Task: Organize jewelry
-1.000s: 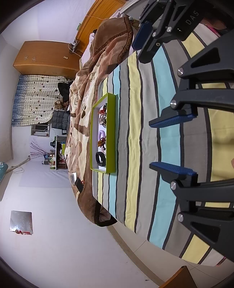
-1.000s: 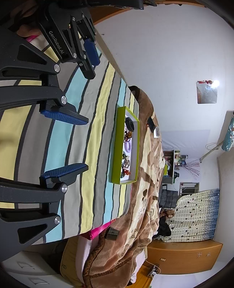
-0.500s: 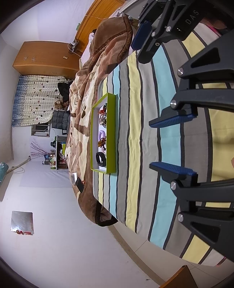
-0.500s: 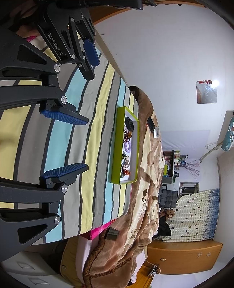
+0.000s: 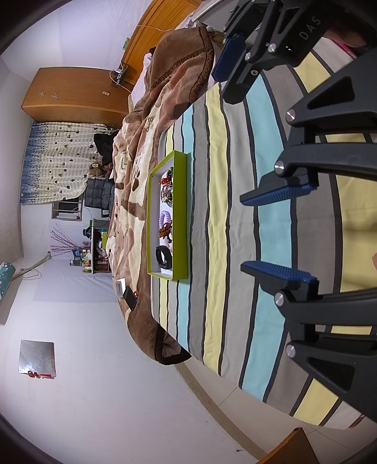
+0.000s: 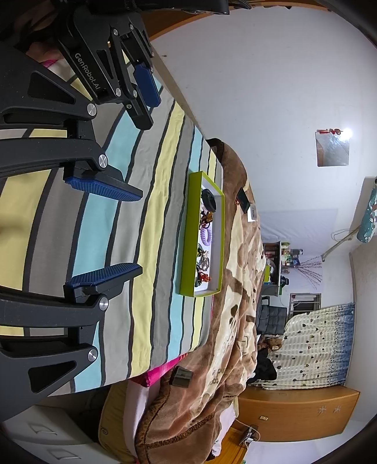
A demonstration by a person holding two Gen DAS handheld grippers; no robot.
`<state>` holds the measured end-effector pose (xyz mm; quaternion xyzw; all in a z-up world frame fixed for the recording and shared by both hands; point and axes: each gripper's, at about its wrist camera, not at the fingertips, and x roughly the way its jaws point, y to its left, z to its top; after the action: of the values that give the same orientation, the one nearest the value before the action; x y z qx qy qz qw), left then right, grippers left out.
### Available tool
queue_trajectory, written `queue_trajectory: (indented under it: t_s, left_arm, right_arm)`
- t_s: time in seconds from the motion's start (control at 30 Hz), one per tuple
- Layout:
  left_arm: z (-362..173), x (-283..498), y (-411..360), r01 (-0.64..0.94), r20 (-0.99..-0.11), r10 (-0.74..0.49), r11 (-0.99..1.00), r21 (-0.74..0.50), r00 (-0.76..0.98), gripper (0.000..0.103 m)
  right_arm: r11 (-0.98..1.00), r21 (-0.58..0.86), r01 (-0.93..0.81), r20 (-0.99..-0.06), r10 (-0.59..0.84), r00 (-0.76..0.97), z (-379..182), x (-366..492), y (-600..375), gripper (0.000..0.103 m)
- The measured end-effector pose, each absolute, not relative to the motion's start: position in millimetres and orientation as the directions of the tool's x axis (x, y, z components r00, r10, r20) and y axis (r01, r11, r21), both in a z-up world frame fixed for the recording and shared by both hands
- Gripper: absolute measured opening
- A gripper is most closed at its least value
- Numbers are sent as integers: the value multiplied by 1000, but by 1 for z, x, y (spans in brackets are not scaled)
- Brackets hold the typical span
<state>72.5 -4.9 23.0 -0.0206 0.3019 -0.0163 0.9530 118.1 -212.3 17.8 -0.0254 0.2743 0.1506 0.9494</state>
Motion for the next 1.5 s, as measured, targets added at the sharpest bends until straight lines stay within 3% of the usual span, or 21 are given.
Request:
queue_trajectory:
  t_s: [1.5]
  left_arm:
    - [20, 69, -12, 14, -585, -52, 997, -70, 809, 41]
  right_arm:
    - [953, 44, -298, -531, 275, 802, 16, 116, -210, 45]
